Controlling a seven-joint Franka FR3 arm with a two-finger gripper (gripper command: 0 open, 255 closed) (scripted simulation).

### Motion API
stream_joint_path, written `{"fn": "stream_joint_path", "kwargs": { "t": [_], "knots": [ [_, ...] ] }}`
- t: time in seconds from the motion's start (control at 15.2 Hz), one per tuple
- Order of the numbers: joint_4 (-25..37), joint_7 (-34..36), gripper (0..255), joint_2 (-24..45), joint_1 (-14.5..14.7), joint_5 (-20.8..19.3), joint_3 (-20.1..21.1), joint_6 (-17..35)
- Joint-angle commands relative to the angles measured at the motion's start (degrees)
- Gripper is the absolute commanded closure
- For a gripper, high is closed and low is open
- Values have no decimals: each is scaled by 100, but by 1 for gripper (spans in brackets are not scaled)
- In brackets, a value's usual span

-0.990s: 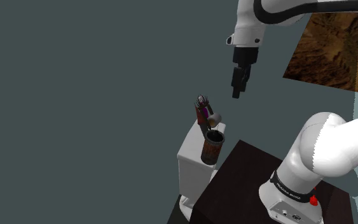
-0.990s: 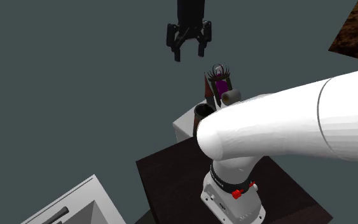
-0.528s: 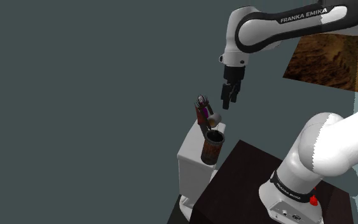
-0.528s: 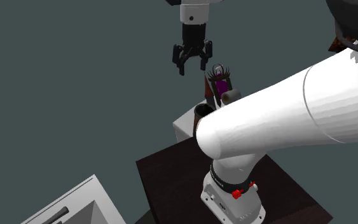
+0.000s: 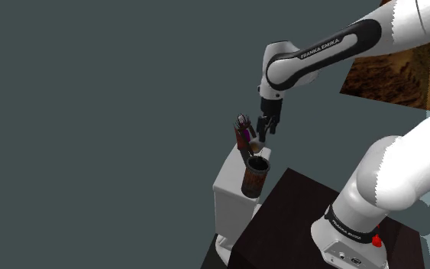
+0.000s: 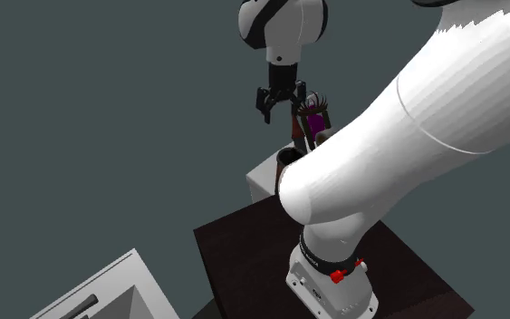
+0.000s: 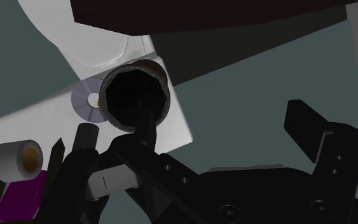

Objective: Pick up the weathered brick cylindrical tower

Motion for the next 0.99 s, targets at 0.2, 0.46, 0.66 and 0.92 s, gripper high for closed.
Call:
{"fn": "stream_joint_path", "kwargs": {
  "t": [0.2,0.46,0.66,0.92],
  "knots": [
    [134,-167,0,1110,-147,-38,-248,1000],
    [364,-324,0,2025,-240,58,-405,1687],
    [615,-479,0,2729,-325,206,-487,2136],
    [809,-628,0,3337,-410,387,-491,2541]
  ]
}}
